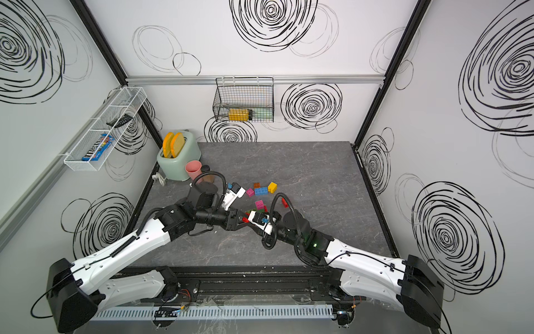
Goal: Assemble the number 4 with lego
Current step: Pick up the lego brick from the center of the board.
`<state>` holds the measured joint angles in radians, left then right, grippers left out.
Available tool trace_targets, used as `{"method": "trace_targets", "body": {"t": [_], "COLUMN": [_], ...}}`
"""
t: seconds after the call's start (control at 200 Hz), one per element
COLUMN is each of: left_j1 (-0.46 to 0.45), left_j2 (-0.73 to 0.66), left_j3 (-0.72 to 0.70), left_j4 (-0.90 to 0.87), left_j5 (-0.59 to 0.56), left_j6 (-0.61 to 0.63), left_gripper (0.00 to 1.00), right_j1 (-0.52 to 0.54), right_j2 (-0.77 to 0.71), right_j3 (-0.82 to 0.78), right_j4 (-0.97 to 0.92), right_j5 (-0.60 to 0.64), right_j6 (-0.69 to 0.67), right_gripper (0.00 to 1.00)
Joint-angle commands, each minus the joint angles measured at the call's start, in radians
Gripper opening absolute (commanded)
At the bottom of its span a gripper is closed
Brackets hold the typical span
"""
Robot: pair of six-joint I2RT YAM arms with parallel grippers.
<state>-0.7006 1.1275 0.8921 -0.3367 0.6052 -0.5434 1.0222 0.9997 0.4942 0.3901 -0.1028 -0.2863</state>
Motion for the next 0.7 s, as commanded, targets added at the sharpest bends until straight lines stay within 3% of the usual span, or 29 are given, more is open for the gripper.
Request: {"method": "trace_targets", "body": {"t": [0.0,0.05,0.105,0.16,0.24,0.29,0.51,0.565,0.696], "left_j1": [-0.008,-0.008,-0.007,-0.008,0.003,0.028,0.086,0.087,0.082], "left_j2": [0.009,0.007,-0.001,-0.011,-0.014,0.002,0.188,0.211,0.251], "left_j3": [-0.013,-0.011,-0.004,-0.008,-0.054,-0.100,-0.220,-0.239,-0.257], "left_j4": [0.077,0.069,0.028,-0.023,-0.070,-0.072,0.012,0.056,0.095], "left_j5": [0.005,-0.024,-0.127,-0.305,-0.566,-0.634,-0.682,-0.680,-0.746], "left_j6": [0.011,0.024,0.055,0.074,0.058,0.031,-0.175,-0.236,-0.365], "left_gripper": [0.27,0.20,0.14,0.07,0.05,0.05,0.07,0.16,0.21], "right_j1": [0.009,0.010,0.009,0.001,-0.025,-0.046,-0.306,-0.347,-0.392], "right_j2": [0.013,0.015,0.008,-0.004,-0.034,-0.061,-0.127,-0.123,-0.100], "right_j3": [0.017,0.022,0.031,0.040,0.032,0.022,0.032,0.049,0.084], "right_j4": [0.066,0.057,0.021,-0.030,-0.073,-0.075,-0.155,-0.198,-0.278], "right_j5": [-0.059,-0.045,0.000,0.036,0.101,0.177,0.235,0.230,0.254], "right_j6": [-0.001,0.007,0.057,0.083,0.101,0.147,0.492,0.525,0.552], "right_gripper": [0.32,0.33,0.42,0.56,0.83,1.00,0.97,0.97,0.97]}}
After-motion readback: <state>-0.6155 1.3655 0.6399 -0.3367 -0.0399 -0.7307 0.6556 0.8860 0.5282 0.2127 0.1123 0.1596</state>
